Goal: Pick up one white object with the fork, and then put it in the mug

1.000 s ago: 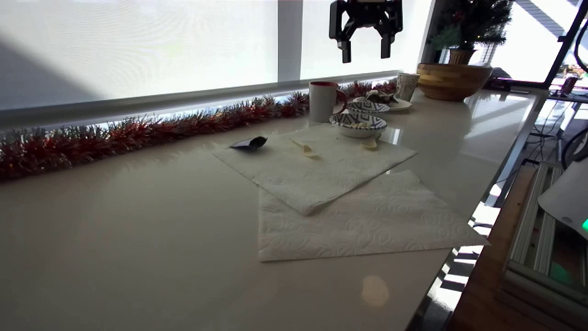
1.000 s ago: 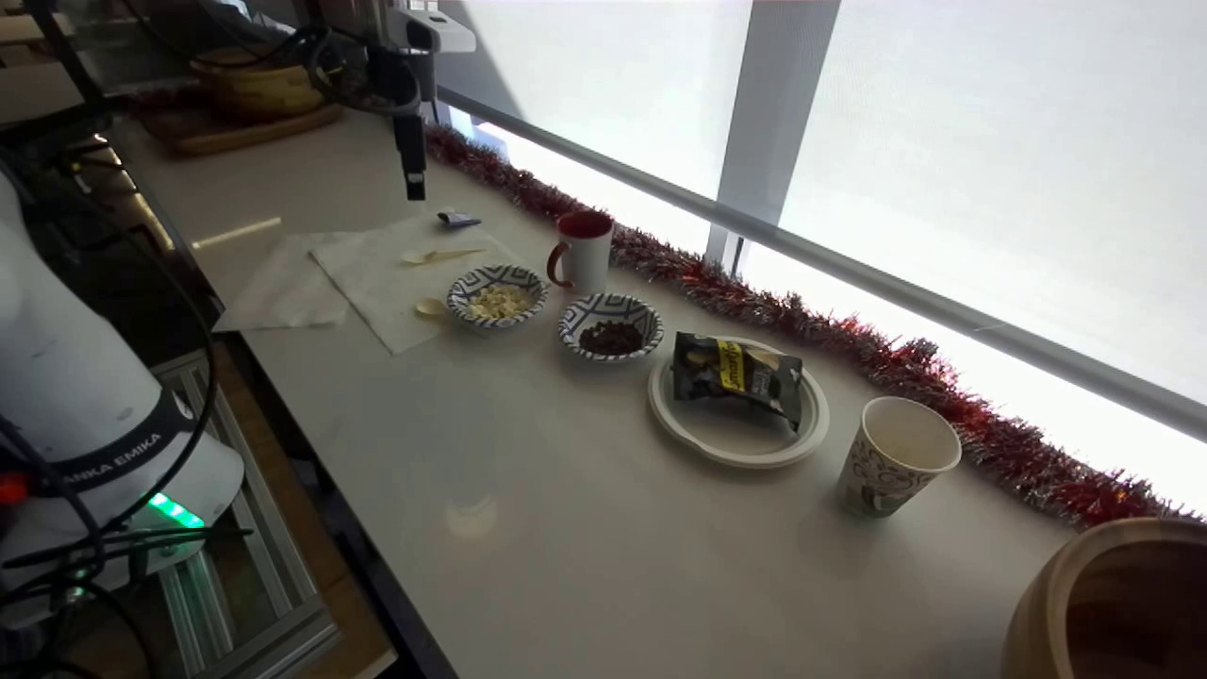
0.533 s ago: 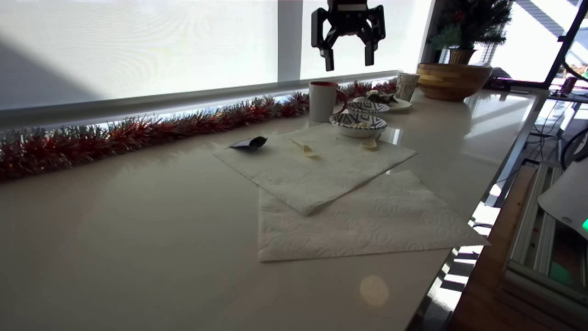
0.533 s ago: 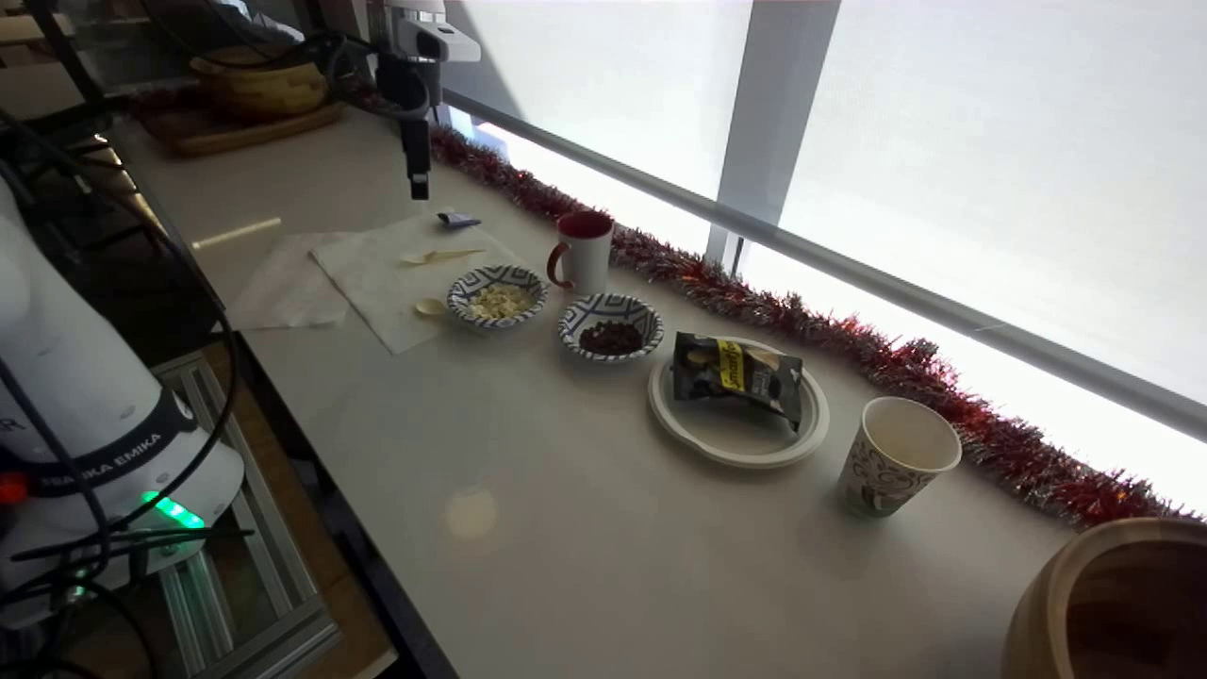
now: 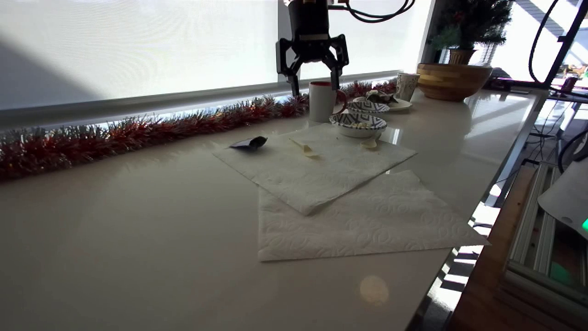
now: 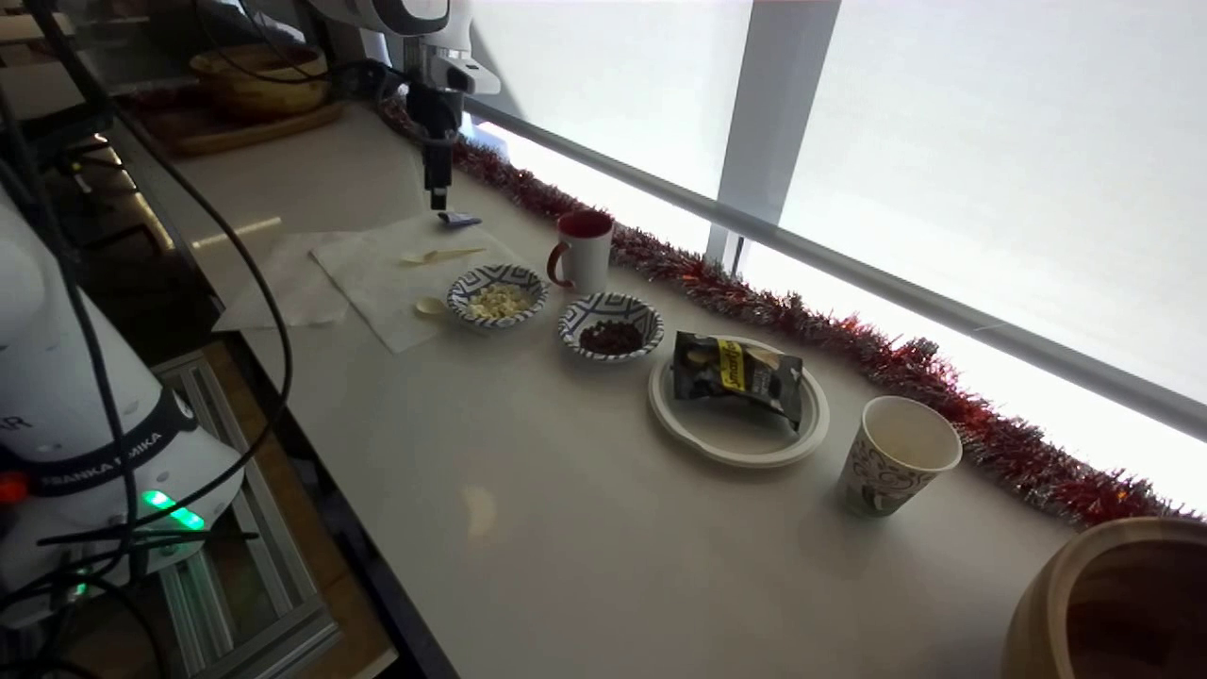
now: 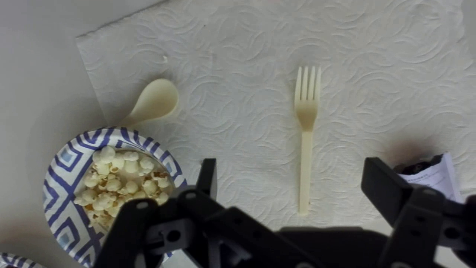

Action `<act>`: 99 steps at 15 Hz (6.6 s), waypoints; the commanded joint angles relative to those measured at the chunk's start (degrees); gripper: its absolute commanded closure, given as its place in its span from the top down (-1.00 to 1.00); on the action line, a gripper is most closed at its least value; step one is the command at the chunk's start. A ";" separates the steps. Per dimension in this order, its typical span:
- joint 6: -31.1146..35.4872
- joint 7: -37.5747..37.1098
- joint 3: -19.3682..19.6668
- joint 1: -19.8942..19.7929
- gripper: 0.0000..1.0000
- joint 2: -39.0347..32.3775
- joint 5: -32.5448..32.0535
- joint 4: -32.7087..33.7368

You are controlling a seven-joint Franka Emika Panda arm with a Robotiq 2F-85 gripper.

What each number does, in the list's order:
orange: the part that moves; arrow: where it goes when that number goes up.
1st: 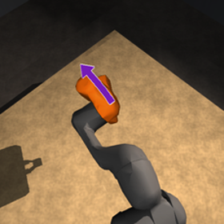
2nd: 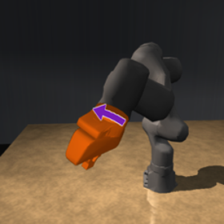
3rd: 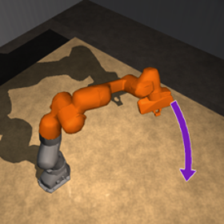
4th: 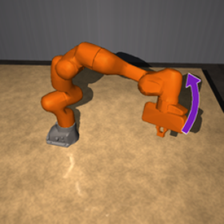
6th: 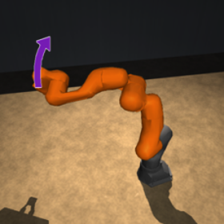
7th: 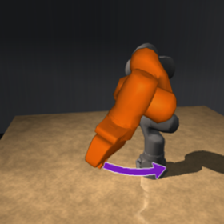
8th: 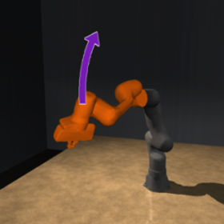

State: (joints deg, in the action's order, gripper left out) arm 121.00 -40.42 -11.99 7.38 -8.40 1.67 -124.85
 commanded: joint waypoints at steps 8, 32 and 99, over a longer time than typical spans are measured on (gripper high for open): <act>0.55 -0.45 3.71 4.56 0.99 -15.45 2.66 10.89; -2.33 1.75 5.15 4.50 -0.86 -14.81 8.64 9.76; -18.00 -101.51 -2.85 7.31 -0.94 -6.79 -76.66 -11.63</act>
State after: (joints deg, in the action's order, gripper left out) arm 104.77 -138.56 -15.39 13.41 -12.36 -72.90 -138.27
